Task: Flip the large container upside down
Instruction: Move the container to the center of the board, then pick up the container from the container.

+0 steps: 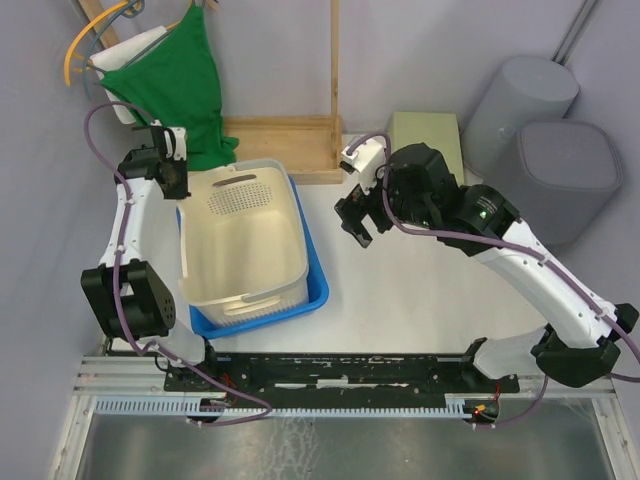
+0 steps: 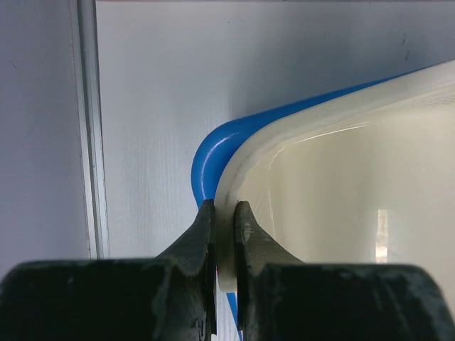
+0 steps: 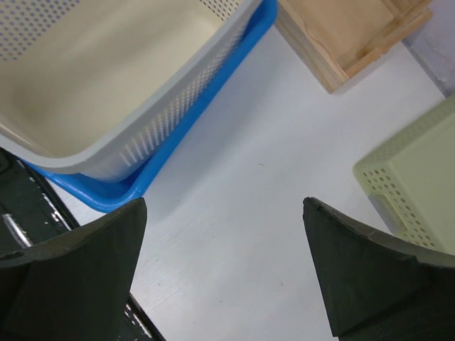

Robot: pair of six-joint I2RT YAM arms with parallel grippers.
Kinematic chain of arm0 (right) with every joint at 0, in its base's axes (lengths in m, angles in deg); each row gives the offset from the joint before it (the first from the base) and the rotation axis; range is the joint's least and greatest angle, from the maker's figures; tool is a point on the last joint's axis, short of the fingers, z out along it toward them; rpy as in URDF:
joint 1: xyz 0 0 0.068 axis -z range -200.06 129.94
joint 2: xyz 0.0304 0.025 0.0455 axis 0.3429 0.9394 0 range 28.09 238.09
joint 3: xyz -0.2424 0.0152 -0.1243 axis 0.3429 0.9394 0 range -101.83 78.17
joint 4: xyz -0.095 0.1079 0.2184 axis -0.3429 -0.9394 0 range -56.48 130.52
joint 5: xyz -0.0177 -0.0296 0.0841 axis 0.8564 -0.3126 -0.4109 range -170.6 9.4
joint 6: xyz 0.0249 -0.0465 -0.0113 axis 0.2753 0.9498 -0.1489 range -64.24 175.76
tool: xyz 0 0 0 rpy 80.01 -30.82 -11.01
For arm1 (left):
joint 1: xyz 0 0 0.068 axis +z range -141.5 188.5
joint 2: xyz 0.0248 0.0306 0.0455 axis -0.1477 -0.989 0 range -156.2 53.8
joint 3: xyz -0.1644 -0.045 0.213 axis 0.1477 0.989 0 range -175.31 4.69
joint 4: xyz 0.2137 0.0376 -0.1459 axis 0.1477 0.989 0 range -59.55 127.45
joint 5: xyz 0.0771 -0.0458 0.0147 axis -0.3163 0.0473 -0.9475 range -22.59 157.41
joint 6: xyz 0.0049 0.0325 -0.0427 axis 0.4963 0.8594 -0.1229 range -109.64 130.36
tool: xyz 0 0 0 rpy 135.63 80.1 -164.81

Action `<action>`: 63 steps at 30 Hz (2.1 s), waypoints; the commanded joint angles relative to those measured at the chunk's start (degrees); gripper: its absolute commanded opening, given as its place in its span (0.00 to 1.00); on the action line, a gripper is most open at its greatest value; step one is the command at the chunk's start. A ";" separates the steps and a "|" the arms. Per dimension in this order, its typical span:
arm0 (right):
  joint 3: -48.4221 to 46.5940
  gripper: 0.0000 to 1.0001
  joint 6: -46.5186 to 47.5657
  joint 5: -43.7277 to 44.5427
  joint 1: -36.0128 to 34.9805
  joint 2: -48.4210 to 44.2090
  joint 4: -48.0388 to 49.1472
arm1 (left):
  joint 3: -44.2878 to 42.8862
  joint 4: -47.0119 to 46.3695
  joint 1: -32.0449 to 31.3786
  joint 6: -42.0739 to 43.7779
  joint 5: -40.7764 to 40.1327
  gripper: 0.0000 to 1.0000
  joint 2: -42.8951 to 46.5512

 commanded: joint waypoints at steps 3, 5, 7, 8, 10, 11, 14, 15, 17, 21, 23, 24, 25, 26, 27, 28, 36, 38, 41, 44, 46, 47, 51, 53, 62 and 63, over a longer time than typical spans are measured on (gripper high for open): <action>-0.25 1.00 -1.98 -9.93 -0.21 -2.40 5.38 | 2.59 1.91 -0.98 5.62 -1.81 0.03 -0.30; 5.05 1.00 -3.42 -9.84 -0.12 -5.72 9.46 | 2.52 0.43 -1.13 5.03 -1.72 0.03 -0.02; 10.13 1.00 -12.57 -4.68 0.03 -8.79 12.70 | 2.22 -1.83 -1.34 4.04 -1.68 0.03 0.29; 13.14 1.00 -19.27 -4.59 0.62 -10.61 15.58 | 1.93 -3.43 -1.38 3.04 -2.05 0.03 0.31; 21.67 1.00 -29.71 -11.72 1.56 -13.57 24.00 | 0.36 -5.92 -1.43 1.02 -2.05 0.03 -0.40; 24.20 1.00 -34.78 -13.47 1.59 -14.24 27.82 | -0.60 -7.14 -1.47 -0.24 -2.30 0.03 -0.88; 28.23 1.00 -47.66 -15.21 1.33 -10.81 32.89 | -2.94 -10.99 -1.58 -3.33 -2.76 0.03 -2.15; 30.10 1.00 -50.36 -15.13 1.18 -9.91 35.25 | -3.61 -12.30 -1.60 -4.15 -2.81 0.03 -2.62; 33.95 1.00 -53.98 -14.40 0.14 -8.51 40.37 | -4.88 -13.62 -1.64 -5.86 -2.17 0.03 -3.80; 41.51 0.99 -61.04 -9.67 -2.96 -7.92 47.53 | -6.73 -15.55 -2.58 -9.77 -1.50 0.03 -6.94; 45.39 1.00 -63.97 -6.74 -4.32 -8.51 49.72 | -6.81 -17.41 -3.40 -12.16 -3.02 0.03 -8.26; 46.43 1.00 -65.48 -5.79 -4.69 -8.31 50.97 | -6.96 -18.25 -3.88 -13.14 -4.27 0.03 -8.96; 47.07 1.00 -66.42 -4.50 -5.06 -7.94 52.66 | -7.32 -19.03 -4.50 -14.01 -6.10 0.03 -9.77; 47.28 1.00 -66.98 -3.67 -5.44 -7.42 55.12 | -7.82 -19.70 -5.00 -14.83 -7.49 0.03 -10.47; 47.32 0.99 -66.64 -4.01 -5.90 -6.75 57.77 | -8.40 -20.71 -5.52 -15.31 -8.91 0.03 -11.22; 47.31 1.00 -66.14 -4.02 -6.78 -6.18 60.50 | -8.82 -21.64 -6.02 -15.51 -10.73 0.03 -11.94; 48.49 1.00 -66.49 15.42 -14.81 -5.46 65.77 | -14.45 -22.52 -6.69 -18.48 -16.14 0.03 -16.62; 47.30 1.00 -69.02 17.49 -14.97 -4.90 64.88 | -13.93 -22.73 -6.69 -19.43 -16.71 0.03 -16.12; 47.25 1.00 -71.60 19.21 -15.69 -4.47 64.74 | -12.96 -23.08 -6.78 -20.57 -18.12 0.03 -14.73; 48.81 1.00 -78.18 22.58 -16.70 -4.03 64.19 | -10.80 -24.31 -6.79 -20.70 -19.99 0.03 -12.30; 50.44 1.00 -80.92 25.57 -18.40 -3.62 64.81 | -9.29 -25.07 -6.77 -20.34 -20.67 0.03 -11.01; 51.07 1.00 -82.17 27.22 -19.37 -3.46 64.92 | -8.49 -25.28 -6.77 -20.08 -20.77 0.03 -10.48; 52.67 1.00 -84.29 34.11 -24.00 -2.80 66.22 | -6.26 -22.86 -6.77 -19.46 -18.50 0.03 -8.67; 52.76 1.00 -84.63 35.06 -25.14 -2.34 66.63 | -4.51 -21.29 -6.82 -18.76 -15.84 0.03 -6.87; 48.07 1.00 -82.33 37.08 -28.30 2.79 69.22 | 9.69 -22.15 -6.86 -14.24 -16.73 0.03 6.82; 47.03 1.00 -81.53 37.69 -28.29 3.25 69.54 | 11.04 -22.60 -6.85 -13.77 -16.67 0.03 8.99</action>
